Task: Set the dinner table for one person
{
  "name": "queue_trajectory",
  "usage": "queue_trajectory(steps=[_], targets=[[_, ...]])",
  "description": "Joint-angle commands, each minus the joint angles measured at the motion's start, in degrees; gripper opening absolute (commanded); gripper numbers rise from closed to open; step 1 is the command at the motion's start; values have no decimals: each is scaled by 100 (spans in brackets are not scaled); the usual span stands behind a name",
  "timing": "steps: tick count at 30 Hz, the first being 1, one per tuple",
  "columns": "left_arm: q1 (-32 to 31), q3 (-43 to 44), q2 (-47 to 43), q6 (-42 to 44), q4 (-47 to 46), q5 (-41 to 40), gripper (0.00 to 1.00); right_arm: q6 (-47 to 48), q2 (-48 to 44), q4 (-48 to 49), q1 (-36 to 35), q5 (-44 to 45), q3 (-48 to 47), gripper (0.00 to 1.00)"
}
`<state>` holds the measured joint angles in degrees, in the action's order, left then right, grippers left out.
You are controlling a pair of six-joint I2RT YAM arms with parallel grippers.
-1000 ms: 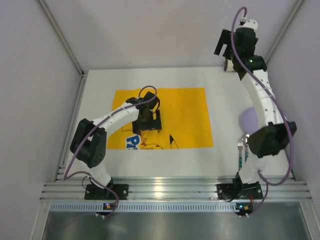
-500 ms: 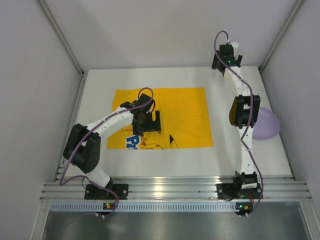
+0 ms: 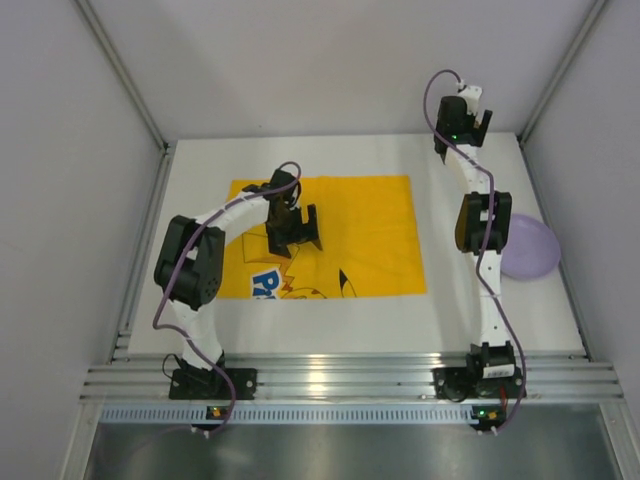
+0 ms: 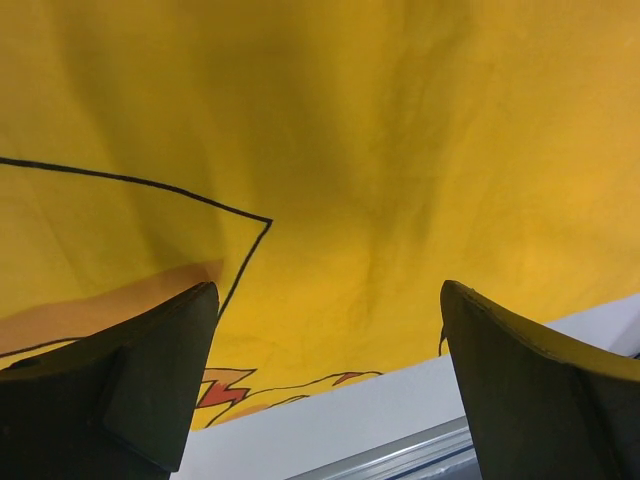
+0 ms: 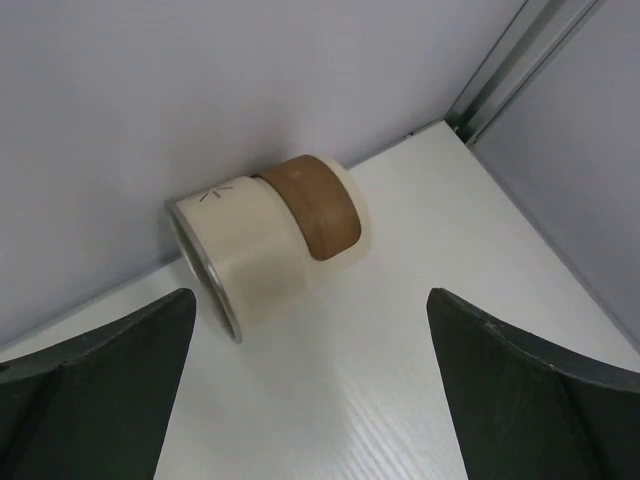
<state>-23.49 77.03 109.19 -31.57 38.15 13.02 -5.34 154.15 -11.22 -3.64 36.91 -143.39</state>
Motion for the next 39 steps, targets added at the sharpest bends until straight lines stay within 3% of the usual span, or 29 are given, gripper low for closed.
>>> queue_trajectory(steps=[1,9,16,21,25,26,33,39], targets=[[177,364,225,99,-124,342,98,262,177,736,170,423,-373,100],[327,936,770,151,52,535,98,482,221,552,223,476,-427,96],[327,1121,947,90,26,605,97,877,28,130,223,554,-173,78],[327,1042,833,63,-27,623,97,1000,1,-90,232,651,-136,50],[336,928,718,81,-53,615,97,1035,10,-134,241,669,-128,6],[336,901,701,90,-62,614,97,1044,1,-134,241,660,-119,3],[327,892,516,125,-159,711,97,869,-832,-135,171,581,653,0],[318,963,270,187,-203,632,97,667,-2484,323,144,493,2236,0]])
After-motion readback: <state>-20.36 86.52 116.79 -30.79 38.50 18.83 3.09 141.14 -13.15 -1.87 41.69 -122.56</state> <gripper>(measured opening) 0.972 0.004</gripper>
